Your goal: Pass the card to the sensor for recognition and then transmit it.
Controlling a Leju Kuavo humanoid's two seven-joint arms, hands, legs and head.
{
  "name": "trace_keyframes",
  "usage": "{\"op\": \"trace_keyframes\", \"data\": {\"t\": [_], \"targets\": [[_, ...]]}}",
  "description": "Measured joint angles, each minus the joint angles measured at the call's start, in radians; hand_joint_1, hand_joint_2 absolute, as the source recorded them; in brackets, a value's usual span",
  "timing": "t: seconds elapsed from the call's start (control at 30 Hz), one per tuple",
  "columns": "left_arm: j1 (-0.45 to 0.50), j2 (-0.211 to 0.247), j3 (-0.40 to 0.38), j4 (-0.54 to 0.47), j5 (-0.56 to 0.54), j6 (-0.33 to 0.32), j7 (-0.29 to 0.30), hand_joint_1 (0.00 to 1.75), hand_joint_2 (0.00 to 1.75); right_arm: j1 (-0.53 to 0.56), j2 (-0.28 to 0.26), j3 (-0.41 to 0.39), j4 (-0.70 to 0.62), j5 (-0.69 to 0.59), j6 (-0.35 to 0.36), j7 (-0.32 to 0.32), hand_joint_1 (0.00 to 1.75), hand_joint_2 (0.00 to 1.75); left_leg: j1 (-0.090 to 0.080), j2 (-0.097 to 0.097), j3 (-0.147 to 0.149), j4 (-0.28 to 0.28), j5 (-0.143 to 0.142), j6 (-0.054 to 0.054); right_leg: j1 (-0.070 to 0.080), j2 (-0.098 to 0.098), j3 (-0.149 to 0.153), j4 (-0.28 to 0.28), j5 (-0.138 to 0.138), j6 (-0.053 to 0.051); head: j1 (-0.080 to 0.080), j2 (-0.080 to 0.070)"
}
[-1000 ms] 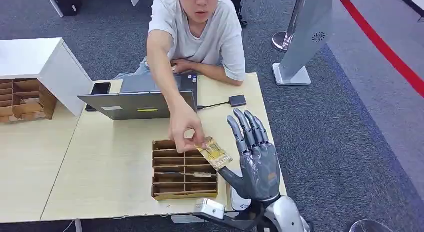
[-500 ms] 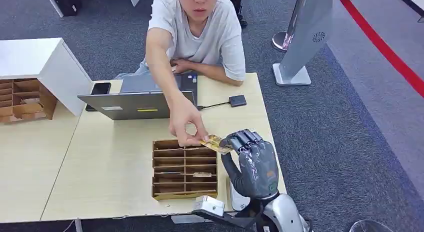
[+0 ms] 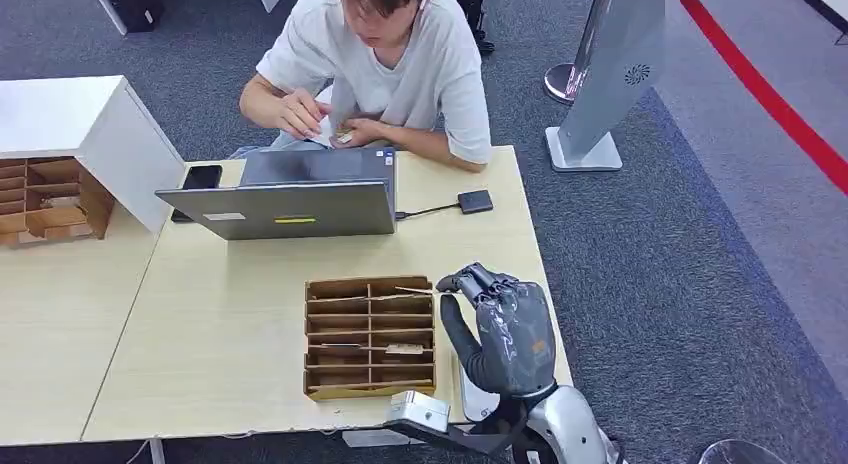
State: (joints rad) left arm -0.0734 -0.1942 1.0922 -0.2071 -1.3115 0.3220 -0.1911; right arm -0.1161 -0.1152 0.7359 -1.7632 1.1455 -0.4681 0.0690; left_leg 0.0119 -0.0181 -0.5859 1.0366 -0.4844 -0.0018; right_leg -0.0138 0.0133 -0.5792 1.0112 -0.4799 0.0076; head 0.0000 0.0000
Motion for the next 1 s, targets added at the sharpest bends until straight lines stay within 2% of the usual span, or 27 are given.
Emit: {"op": "trace_keyframes", "data": {"t": [0.23,0.3,0.33,0.47,0.6,0.9,1.0], "targets": [[0.0,0.0,0.0,0.0,0.001,0.0,-0.001,0.0,0.0,0.0,0.0,0.002,0.0,-0.027,0.003,-0.011,1.75,1.75,0.0,0.0,0.0,0.0,0.0,0.0,0.0,0.0,0.0,0.0,0.0,0.0,0.0,0.0],[0.0,0.0,0.0,0.0,0.006,0.002,-0.003,0.0,0.0,0.001,0.0,0.002,0.0,-0.101,0.04,-0.026,1.75,1.75,0.0,0.0,0.0,0.0,0.0,0.0,0.0,0.0,0.0,0.0,0.0,0.0,0.0,0.0],[0.001,0.0,0.0,0.0,0.014,0.003,-0.003,0.0,0.0,0.008,0.0,0.0,-0.002,-0.19,0.095,-0.023,1.75,1.75,0.0,0.0,0.0,0.0,0.0,0.0,0.0,0.0,0.0,0.0,0.0,0.0,0.0,0.0],[0.002,0.0,0.0,0.0,0.024,0.01,-0.006,0.0,0.0,0.038,-0.005,-0.021,-0.016,-0.299,0.134,-0.032,1.75,1.75,0.0,0.0,0.0,0.0,0.0,0.0,0.0,0.0,0.0,0.0,0.0,0.0,0.0,0.0],[0.004,-0.001,0.0,0.0,0.033,0.019,-0.015,0.0,0.0,0.084,-0.024,-0.056,-0.033,-0.496,0.183,-0.081,1.75,1.75,0.0,0.0,0.0,0.0,0.0,0.0,0.0,0.0,0.0,0.0,0.0,0.0,0.0,0.0],[0.005,-0.005,0.0,0.0,0.034,0.021,-0.017,0.0,0.0,0.111,-0.046,-0.088,-0.045,-0.521,0.193,-0.092,1.75,1.75,0.0,0.0,0.0,0.0,0.0,0.0,0.0,0.0,0.0,0.0,0.0,0.0,0.0,0.0],[0.005,-0.005,0.0,0.0,0.036,0.023,-0.021,0.0,0.0,0.123,-0.053,-0.097,-0.045,-0.596,0.226,-0.106,1.75,1.75,0.0,0.0,0.0,0.0,0.0,0.0,0.0,0.0,0.0,0.0,0.0,0.0,0.0,0.0]]}}
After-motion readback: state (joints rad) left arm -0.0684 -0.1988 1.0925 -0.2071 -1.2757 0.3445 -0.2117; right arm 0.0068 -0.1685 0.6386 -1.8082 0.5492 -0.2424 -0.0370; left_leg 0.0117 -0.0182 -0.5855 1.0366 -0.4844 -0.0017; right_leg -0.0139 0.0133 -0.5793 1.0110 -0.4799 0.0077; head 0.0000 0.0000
